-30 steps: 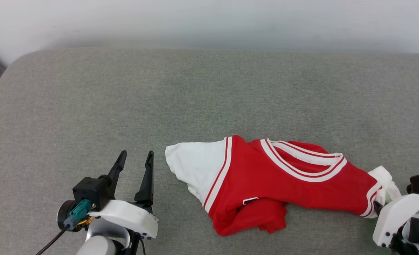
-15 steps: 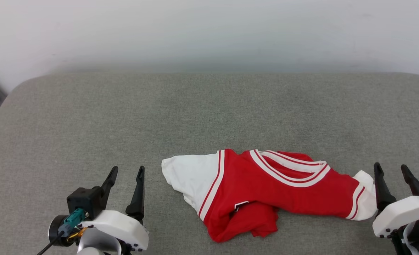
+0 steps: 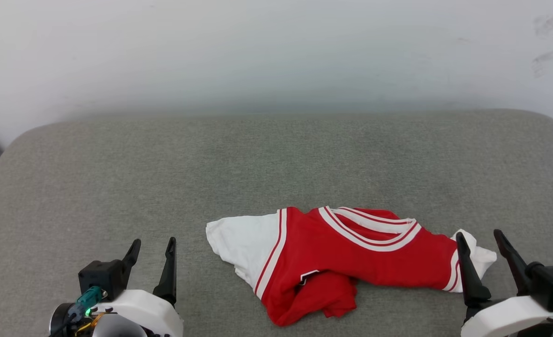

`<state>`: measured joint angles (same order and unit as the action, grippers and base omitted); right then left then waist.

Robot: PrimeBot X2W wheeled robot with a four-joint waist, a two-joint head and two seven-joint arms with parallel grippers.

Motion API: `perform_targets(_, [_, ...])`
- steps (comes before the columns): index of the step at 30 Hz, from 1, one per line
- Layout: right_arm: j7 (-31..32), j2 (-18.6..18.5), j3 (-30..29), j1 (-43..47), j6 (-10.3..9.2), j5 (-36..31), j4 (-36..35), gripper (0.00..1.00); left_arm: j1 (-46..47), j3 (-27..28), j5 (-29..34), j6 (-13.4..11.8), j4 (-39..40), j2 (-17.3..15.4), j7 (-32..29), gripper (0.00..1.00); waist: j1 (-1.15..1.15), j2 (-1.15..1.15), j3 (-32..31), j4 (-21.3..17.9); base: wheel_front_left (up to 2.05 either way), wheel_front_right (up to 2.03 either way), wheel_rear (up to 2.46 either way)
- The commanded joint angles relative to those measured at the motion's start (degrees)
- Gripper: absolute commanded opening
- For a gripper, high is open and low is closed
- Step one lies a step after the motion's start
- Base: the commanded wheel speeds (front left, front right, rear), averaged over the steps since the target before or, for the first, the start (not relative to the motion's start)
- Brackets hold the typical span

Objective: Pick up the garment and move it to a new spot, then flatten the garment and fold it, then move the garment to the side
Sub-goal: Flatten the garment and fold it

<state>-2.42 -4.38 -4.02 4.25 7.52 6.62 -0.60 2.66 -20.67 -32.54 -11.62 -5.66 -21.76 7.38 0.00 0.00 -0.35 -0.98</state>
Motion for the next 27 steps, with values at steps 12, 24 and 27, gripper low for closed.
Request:
perform_targets(12, [2.4, 1.4, 1.3, 0.1, -0.05, 0.2, -8.9, 1.00, 14.8, -3.7, -2.5, 7.1, -4.4, -3.5, -15.5, 1.00, 0.00, 0.00, 6.5, -3.1, 0.00, 0.00, 0.00])
perform_targets(24, [0.8, 1.6, 1.7, -3.9, -0.05, 0.6, -8.8, 1.00, 27.4, -7.5, -9.2, 11.3, -10.8, -7.0, -44.0, 1.00, 0.00, 0.00, 16.8, -5.7, 0.00, 0.00, 0.00])
perform_targets(27, [0.2, 1.6, 1.8, -4.8, -0.05, 1.1, -7.9, 1.00, 27.8, -8.5, -10.6, 11.9, -13.0, -7.1, -48.4, 1.00, 0.00, 0.00, 18.1, -6.3, 0.00, 0.00, 0.00])
